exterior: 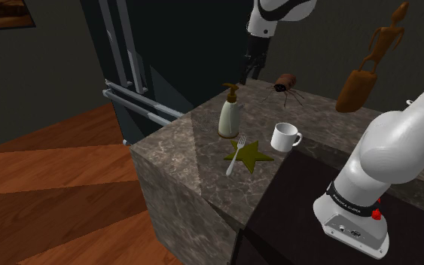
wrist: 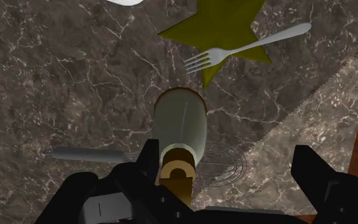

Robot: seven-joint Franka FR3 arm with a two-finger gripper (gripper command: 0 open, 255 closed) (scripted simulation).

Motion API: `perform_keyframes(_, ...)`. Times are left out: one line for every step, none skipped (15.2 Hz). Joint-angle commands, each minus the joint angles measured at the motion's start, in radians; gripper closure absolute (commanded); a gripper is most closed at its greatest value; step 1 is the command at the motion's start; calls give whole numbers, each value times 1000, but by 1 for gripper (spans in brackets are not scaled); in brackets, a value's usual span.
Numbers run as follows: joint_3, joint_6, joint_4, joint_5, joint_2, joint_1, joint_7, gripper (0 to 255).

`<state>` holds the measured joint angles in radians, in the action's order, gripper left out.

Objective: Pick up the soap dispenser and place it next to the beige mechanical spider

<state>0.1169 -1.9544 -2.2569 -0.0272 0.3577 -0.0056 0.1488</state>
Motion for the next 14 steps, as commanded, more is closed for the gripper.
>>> perform_keyframes(6,-44,39,10,-77,-3,13,0)
perform_keyframes(10,-65,56,14,-112,-4,19,0)
perform_keyframes(13,-84,74,18,-147,-6,25,0)
perform_keyframes(16,-103,93,22,-182,-8,31,0)
perform_keyframes(19,-121,113,26,-217,-10,37,0)
perform_keyframes(20,-126,120,27,-229,-10,38,0)
perform_keyframes(20,-139,112,26,-234,-10,39,0)
perform_keyframes(21,-153,104,26,-239,-10,40,0)
perform_keyframes(21,-166,96,25,-244,-10,40,0)
perform_keyframes(21,-179,88,24,-250,-10,41,0)
perform_keyframes(21,-192,81,23,-255,-10,42,0)
perform_keyframes(21,-206,73,22,-261,-10,42,0)
perform_keyframes(22,-226,62,20,-271,-10,44,0)
perform_keyframes(22,-226,62,20,-271,-10,44,0)
